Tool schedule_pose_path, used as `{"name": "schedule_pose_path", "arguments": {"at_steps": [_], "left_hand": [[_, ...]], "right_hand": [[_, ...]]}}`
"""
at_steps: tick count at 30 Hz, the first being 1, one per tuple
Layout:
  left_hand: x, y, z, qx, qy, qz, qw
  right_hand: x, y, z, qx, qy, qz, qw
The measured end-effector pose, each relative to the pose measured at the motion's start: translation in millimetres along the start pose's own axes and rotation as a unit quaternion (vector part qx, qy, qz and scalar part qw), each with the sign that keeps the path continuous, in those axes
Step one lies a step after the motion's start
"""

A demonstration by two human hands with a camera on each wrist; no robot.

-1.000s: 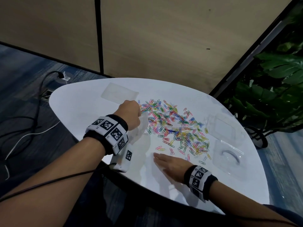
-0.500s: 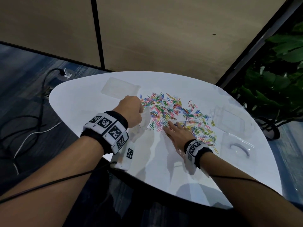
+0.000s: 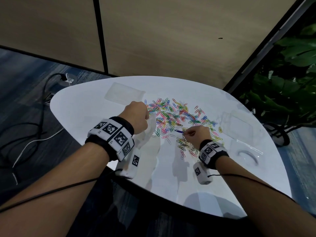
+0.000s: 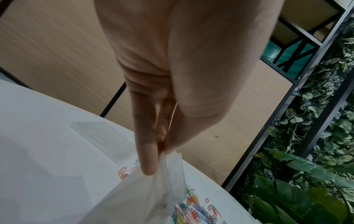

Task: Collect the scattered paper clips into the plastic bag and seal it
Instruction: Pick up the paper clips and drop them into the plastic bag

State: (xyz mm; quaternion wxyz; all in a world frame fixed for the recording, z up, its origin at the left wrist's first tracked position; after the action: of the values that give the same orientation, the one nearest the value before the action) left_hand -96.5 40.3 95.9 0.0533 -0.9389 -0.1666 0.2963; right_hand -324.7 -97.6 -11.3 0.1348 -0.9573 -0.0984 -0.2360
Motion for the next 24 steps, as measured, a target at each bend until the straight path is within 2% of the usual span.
{"name": "schedule_pose_path", "arguments": {"at_steps": [2,3,6,8,10,12,14,16,18,20,22,24], "left_hand": [[-2,-1,-1,0.004,0.002,0.004,1.0],[-2,0,0,0.007,0.004,0.005,1.0],[-2,-1,-1,0.012,0.003,0.006,1.0],[-2,-3,-1,0.011,-0.013,0.005,1.0],[-4,-5,0,0.004,-0.027,0.011,1.0],[-6,-7,0,0.001,-0.028,0.021,0.999],[-6,-8,-1,0.001,-0.028,0.023,0.999],[-4,-8,-3,0.0,-0.036,0.021,0.999],[-1,-8,-3,0.002,-0.047,0.017,0.999],[-1,-9,-3,0.011,-0.05,0.018,0.999],[-2,-9,-1,0.02,-0.039,0.022,0.999],[-4,-9,-2,0.014,-0.026,0.027,0.999]], "right_hand": [[6,-6,-15,0.011,0.125,0.032,0.992],[14,-12,-22,0.027,0.205,0.035,0.978],[52,-39,-33,0.087,0.444,0.008,0.892],[77,-57,-26,0.11,0.507,-0.007,0.855],[96,-69,-9,0.111,0.524,-0.014,0.845],[109,-75,10,0.102,0.514,-0.023,0.851],[115,-77,26,0.088,0.468,-0.031,0.879],[117,-76,35,0.072,0.374,-0.041,0.924],[120,-75,37,0.068,0.279,-0.051,0.957],[127,-75,32,0.081,0.15,-0.109,0.979],[134,-77,25,0.113,0.055,-0.169,0.978],[136,-79,17,0.128,0.082,-0.186,0.971]]}}
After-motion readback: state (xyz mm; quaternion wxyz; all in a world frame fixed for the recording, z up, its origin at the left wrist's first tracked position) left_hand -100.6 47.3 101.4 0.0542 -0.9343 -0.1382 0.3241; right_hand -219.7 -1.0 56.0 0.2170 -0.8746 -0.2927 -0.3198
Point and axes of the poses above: each hand's wrist, its own y-axis towards the middle knuckle, its own z-axis out of the palm, x = y × z, the point moved 3 cm from there along y, towards the middle knuckle, and after that the axes turned 5 degrees about z, right-handed, at the moved point
